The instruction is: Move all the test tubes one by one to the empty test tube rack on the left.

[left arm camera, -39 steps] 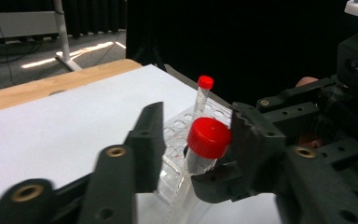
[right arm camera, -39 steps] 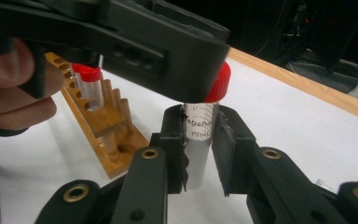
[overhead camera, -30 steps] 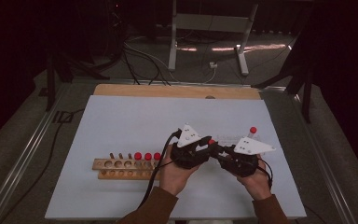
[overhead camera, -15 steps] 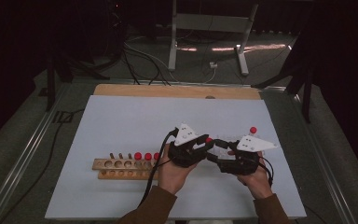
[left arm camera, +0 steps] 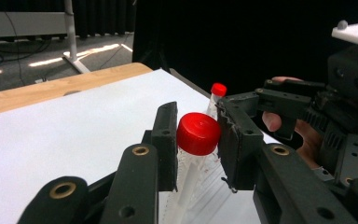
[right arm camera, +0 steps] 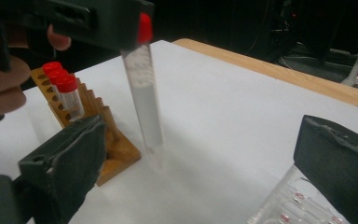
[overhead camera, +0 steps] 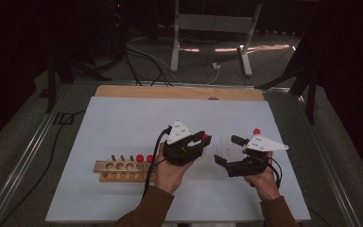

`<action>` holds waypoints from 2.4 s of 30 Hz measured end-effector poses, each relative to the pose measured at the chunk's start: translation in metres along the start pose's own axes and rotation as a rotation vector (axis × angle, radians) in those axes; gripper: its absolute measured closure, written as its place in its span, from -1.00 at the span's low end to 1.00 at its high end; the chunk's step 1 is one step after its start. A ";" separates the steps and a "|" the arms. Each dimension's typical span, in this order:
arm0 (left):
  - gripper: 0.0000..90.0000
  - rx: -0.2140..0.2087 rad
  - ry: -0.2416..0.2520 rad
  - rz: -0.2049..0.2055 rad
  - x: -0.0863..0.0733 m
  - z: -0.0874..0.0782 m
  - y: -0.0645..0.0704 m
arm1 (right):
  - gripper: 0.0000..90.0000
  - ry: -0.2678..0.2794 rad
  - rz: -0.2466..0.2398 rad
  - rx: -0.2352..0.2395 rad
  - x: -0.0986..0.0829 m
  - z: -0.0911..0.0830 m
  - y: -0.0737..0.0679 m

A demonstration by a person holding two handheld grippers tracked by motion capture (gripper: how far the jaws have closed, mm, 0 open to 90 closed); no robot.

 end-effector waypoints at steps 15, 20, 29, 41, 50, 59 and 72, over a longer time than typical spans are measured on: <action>0.57 0.028 0.050 -0.040 0.013 -0.019 -0.020 | -1.00 0.023 0.016 -0.023 0.003 -0.010 0.011; 0.57 0.042 0.061 -0.037 0.017 -0.026 -0.026 | -1.00 0.029 0.022 -0.025 0.004 -0.012 0.013; 0.57 0.071 0.066 -0.027 0.019 -0.041 -0.036 | -1.00 0.033 0.025 -0.027 0.004 -0.014 0.015; 0.57 0.106 0.063 -0.023 0.018 -0.072 -0.051 | -1.00 0.047 0.033 -0.049 0.006 -0.021 0.023; 0.57 0.122 0.075 -0.030 0.012 -0.093 -0.060 | -1.00 0.058 0.045 -0.064 0.006 -0.028 0.030; 0.57 0.150 0.087 -0.038 0.007 -0.114 -0.070 | -1.00 0.063 0.053 -0.073 0.006 -0.031 0.033; 0.57 0.200 0.100 -0.045 -0.003 -0.146 -0.085 | -1.00 0.068 0.052 -0.074 0.006 -0.033 0.035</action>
Point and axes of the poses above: each handheld gripper's, and its own axes: z roughly forward along the jaws, x roughly out of its top, y roughly to its right, the point moved 8 cm from there along z, roughly forward along the jaws, and after that the axes turned 6 degrees about -x, right-handed, at the moved point
